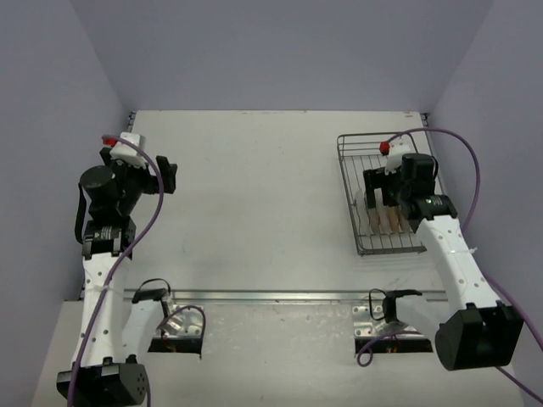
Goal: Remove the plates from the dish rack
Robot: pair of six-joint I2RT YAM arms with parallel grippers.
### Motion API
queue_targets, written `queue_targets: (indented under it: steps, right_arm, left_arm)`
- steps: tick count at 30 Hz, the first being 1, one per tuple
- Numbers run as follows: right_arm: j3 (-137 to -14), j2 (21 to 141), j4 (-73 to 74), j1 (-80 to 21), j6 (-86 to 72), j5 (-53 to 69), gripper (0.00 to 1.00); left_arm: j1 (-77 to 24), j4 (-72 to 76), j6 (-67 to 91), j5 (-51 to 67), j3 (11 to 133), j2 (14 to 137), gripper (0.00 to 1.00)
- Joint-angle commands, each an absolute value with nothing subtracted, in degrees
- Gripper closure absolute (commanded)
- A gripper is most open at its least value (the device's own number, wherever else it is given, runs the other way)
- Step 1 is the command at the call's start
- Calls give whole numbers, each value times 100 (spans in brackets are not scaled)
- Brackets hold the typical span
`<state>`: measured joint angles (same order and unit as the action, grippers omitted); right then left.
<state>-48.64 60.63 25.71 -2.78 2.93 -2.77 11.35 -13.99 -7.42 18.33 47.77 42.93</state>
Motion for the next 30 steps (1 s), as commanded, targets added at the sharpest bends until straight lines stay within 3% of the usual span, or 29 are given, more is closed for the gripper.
queue_targets:
  steps: [1, 6, 11, 16, 30]
  right_arm:
    - [-5459, 6525, 2792, -182, 212, -137, 1]
    - [-6419, 7174, 3438, 355, 413, 752, 2]
    - [-7128, 7676, 4067, 1147, 689, 1792, 7]
    - [-7176, 7877, 4421, 1504, 1312, 1963, 7]
    - [-7974, 8756, 5514, 2601, 2616, 2704, 31]
  left_arm:
    - [1179, -1157, -1078, 2297, 5068, 4537, 0]
    - [1178, -1634, -1002, 2365, 5695, 5413, 8]
    - [1128, -1663, -919, 2560, 5821, 5599, 10]
    - [1072, -1670, -901, 2628, 5853, 5713, 10]
    - [1028, -1705, -861, 2593, 5856, 5671, 9]
